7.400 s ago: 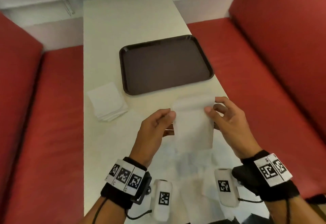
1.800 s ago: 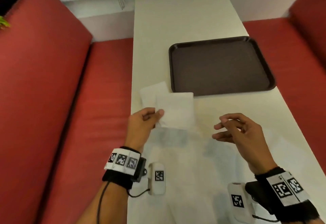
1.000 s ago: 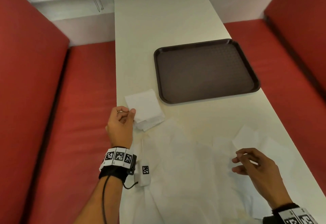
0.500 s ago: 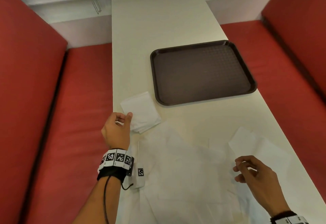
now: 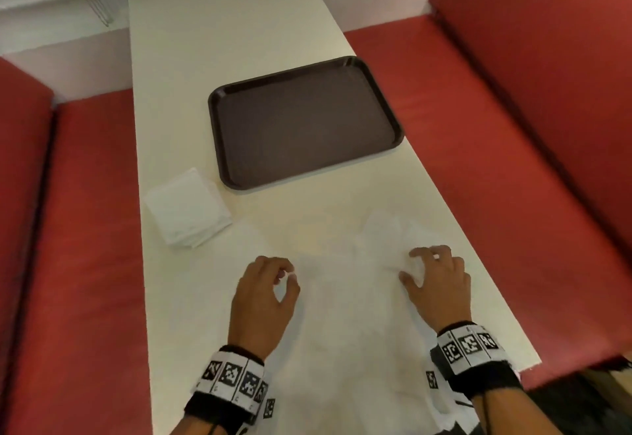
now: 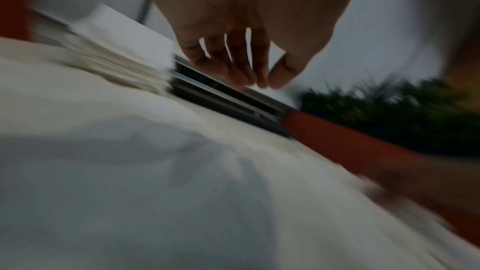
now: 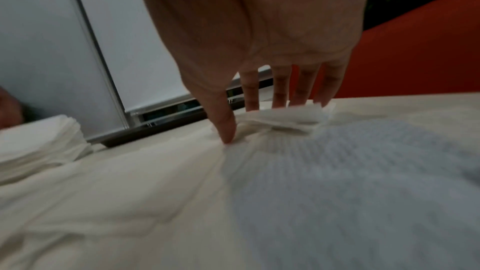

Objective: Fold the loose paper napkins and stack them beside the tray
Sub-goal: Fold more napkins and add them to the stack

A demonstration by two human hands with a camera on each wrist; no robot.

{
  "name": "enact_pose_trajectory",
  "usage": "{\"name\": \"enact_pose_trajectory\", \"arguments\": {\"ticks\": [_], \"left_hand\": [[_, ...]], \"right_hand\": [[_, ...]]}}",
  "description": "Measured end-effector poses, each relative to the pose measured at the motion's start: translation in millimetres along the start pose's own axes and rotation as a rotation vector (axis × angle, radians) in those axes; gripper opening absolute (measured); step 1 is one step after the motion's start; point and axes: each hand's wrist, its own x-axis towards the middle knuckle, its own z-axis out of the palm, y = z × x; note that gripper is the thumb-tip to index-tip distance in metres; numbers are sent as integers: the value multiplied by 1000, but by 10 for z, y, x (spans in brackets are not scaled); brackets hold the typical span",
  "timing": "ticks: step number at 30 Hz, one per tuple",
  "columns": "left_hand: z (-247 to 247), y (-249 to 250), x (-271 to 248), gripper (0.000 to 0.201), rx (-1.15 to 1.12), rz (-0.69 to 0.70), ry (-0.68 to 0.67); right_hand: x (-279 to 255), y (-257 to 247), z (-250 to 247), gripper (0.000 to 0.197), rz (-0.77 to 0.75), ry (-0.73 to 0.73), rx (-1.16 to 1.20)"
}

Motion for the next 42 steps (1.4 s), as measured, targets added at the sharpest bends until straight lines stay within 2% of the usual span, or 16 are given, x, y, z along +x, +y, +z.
{"name": "enact_pose_trajectory", "arguments": {"ticks": [1,3,6,9,11,13,16,17,19,22,24,26,28,31,37,42], "left_hand": [[142,82,-103,11,32,54,-83],[389,196,-265,24,115,140,-208],[613,249,-373,31,243,175,-288],[686,248,-407,30,329,173,-302],[688,271,-415,32,351,167,-290],[672,307,-413,34,373,155,-284],[657,389,-388,27,397,137,-241],[629,463,-375,24,372,127,-203],[537,672,-341,30,212,68,-122],[257,1141,-245,39,-279,-97,19],[69,1408,-159,46,-672,-202,-13],[-55,1577,-119,44,-946,-305,-153],[-108,1669,-122,33,-944,-289,-221],[-96,1672,-163,18,-854,-266,-185],[-96,1553,-221,16,-849,-316,-84],[-223,1355,-227,23,-879,-386,10]], "right_hand": [[8,-8,-11,30,-26,24,19],[21,8,-35,21,-82,47,50],[36,68,-105,16,-157,0,128],[33,148,-259,15,-197,-94,176],[11,169,-391,24,-194,-125,168],[-17,150,-547,29,-172,-100,183],[-61,103,-814,21,-184,-76,393],[-80,86,-906,15,-182,-103,520],[-142,41,-1091,10,-173,-231,824],[-206,2,-1302,18,-152,-387,1169],[-203,6,-1371,21,-167,-397,1270],[-197,10,-1390,24,-180,-365,1294],[-206,7,-1381,26,-191,-317,1272],[-240,12,-1321,27,-186,-258,1236],[-306,-24,-1227,22,-138,-215,1291],[-316,-294,-1105,27,-166,-286,1305]]}}
